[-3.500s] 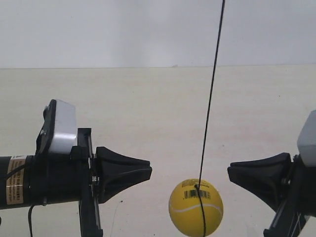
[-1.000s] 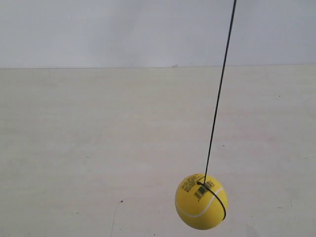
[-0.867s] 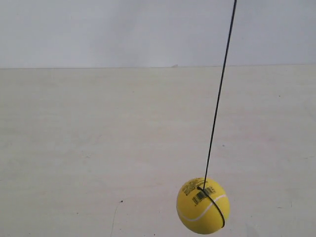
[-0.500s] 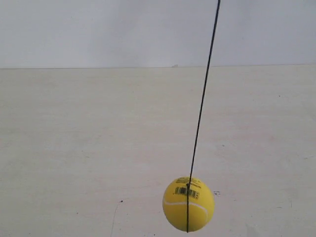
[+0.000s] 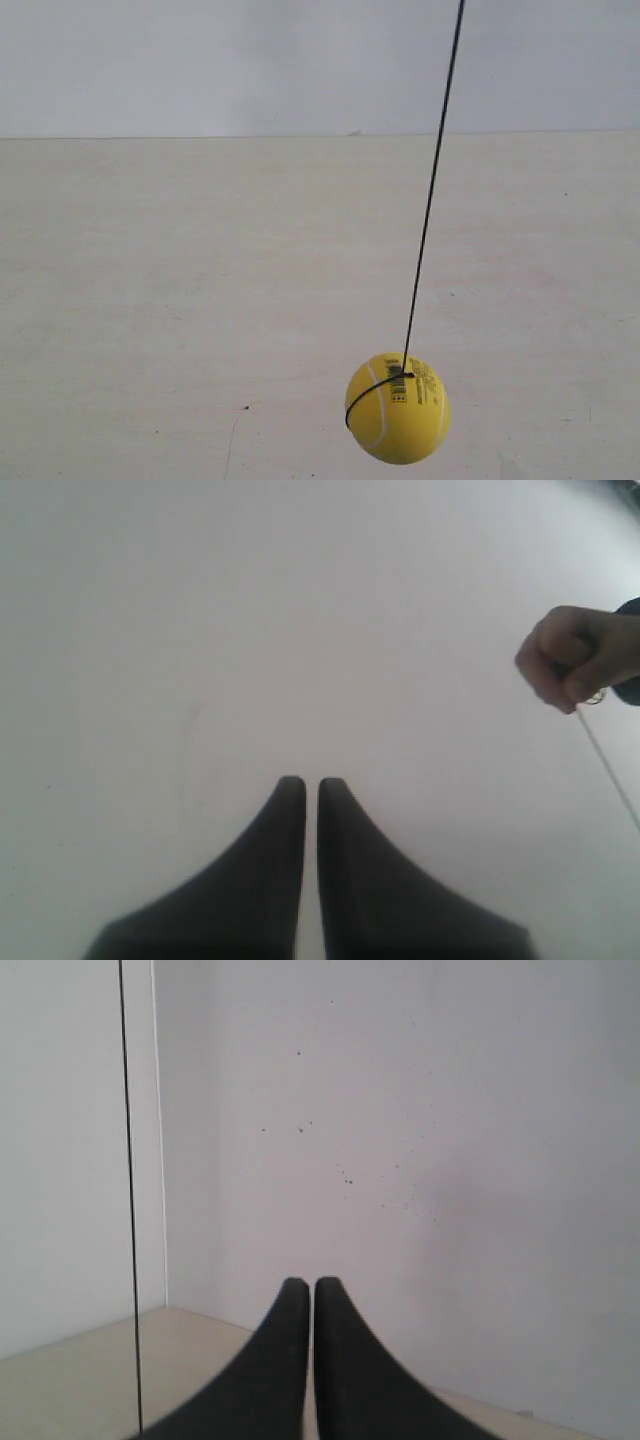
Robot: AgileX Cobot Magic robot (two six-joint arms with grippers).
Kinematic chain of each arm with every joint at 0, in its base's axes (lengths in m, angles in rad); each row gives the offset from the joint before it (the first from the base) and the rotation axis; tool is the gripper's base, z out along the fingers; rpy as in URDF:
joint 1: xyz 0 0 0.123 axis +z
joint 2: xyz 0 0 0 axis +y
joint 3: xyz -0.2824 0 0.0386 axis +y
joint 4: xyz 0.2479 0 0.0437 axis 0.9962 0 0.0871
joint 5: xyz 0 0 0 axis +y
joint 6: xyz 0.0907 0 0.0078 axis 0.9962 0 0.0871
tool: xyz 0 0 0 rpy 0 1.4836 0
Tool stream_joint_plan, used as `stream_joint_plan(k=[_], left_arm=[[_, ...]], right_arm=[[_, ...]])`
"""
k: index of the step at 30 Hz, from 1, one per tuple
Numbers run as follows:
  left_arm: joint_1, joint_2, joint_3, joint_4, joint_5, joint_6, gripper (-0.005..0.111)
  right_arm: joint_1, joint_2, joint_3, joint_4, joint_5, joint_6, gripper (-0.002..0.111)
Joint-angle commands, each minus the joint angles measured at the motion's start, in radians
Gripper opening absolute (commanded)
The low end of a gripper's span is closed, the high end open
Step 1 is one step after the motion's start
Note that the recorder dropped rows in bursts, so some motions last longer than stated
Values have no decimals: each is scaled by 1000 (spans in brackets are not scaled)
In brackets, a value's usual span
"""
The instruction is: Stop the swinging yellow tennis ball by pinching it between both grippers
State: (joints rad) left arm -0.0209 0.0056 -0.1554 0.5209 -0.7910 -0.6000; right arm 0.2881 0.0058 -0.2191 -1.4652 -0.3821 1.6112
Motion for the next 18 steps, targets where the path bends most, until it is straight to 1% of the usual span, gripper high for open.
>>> stream_joint_plan(k=[1,3,6,15,18], left_arm=[[118,-6,6,-2,-2,-10,5],[154,-6,6,-2,-2,-10,5],[176,-6,6,-2,-2,-10,5],[177,-6,6,-2,9,-10,5],[177,-6,25,-2,13,-10,5]], right_arm=[[1,-6,-3,1,7,3,0],[1,-6,-3,1,7,3,0],[1,-6,-3,1,7,3,0],[1,-6,-3,1,7,3,0],[1,-6,-3,1,7,3,0]])
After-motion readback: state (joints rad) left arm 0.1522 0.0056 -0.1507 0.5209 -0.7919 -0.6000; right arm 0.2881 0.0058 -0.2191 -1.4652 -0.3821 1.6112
